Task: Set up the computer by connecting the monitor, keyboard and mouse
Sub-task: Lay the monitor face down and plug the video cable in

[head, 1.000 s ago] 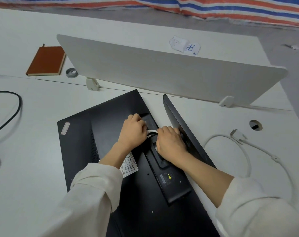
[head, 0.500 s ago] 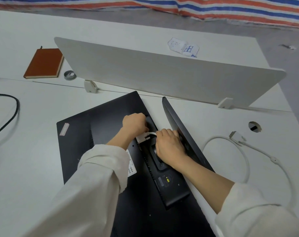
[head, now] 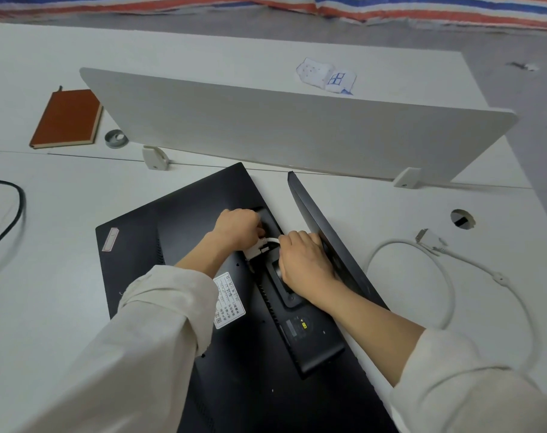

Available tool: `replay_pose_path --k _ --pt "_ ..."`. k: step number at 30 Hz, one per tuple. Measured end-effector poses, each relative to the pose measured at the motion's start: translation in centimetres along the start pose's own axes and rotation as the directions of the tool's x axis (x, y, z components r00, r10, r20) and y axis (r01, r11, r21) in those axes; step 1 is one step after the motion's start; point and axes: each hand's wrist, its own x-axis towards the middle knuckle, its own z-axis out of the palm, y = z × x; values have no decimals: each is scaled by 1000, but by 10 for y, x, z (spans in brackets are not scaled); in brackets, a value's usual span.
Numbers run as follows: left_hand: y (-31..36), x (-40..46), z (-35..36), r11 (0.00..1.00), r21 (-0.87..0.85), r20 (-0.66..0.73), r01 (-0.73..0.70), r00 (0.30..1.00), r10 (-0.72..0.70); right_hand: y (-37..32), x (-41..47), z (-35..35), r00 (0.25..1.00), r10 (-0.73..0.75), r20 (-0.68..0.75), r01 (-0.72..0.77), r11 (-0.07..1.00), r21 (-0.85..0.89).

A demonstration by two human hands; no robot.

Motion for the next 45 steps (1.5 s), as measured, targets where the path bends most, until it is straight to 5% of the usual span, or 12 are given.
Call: replay_pose_path --k 8,14,22,25,27,31,35,40,45 --pt "1 -2 -3 960 -218 16 173 985 -174 0 0 0 1000 10 7 -10 1000 3" --pt "5 -8 5 990 126 -140 -65 987 83 -2 0 -3 1000 10 28 -11 1000 7" --pt "1 -4 0 859 432 -42 -275 945 323 -2 -1 -5 996 13 92 -14 1000 11" --pt "0 -3 -3 898 346 -35 -273 952 303 0 0 -5 995 -12 101 11 1000 7" --pt "-5 -6 3 976 141 -100 -168 978 182 0 0 -5 994 -19 107 17 1000 13" --pt "-3 -31 29 962 -230 -432 -150 901 38 1 1 -9 994 -1 114 -2 1000 21" --pt "5 -53 46 962 -142 -597 -232 795 103 3 2 -13 976 -7 217 -13 996 86" --pt "10 -55 45 987 -28 -534 -159 837 120 2 2 -16 972 2 236 -26 995 99" --pt "23 -52 37 998 -56 -471 -21 882 -8 4 2 -16 966 -3 257 -26 994 108"
